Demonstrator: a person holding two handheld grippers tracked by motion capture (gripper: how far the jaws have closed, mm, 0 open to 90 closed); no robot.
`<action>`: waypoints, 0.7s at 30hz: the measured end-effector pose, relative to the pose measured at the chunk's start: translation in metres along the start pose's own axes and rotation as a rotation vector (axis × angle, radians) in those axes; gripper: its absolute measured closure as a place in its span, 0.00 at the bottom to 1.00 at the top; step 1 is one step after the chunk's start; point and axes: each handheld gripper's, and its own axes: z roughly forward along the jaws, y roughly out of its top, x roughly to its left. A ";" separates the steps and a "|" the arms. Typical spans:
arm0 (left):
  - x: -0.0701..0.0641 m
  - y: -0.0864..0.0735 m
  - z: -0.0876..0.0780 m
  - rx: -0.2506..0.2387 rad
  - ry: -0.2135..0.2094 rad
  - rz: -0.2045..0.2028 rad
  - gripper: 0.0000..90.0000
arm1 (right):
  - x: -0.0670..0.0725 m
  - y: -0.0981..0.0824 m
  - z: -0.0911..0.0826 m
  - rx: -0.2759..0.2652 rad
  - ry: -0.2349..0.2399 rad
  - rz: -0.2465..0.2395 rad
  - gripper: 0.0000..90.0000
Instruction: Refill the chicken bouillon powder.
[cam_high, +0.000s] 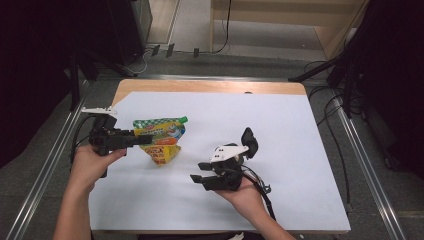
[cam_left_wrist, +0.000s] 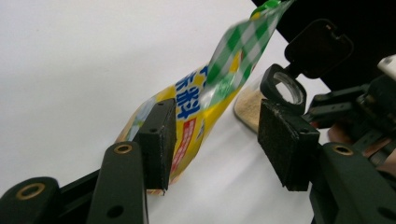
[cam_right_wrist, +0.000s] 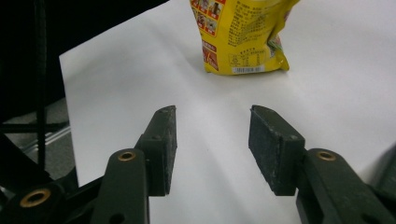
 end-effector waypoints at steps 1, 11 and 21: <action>0.001 -0.002 -0.002 -0.001 0.001 -0.005 0.53 | -0.001 0.000 -0.003 -0.003 0.004 0.006 0.60; 0.013 -0.016 -0.016 -0.001 0.043 -0.016 0.50 | -0.013 0.008 -0.021 0.016 0.010 0.050 0.66; 0.029 -0.024 -0.020 -0.005 0.058 -0.049 0.49 | -0.020 0.012 -0.030 0.031 0.006 0.065 0.73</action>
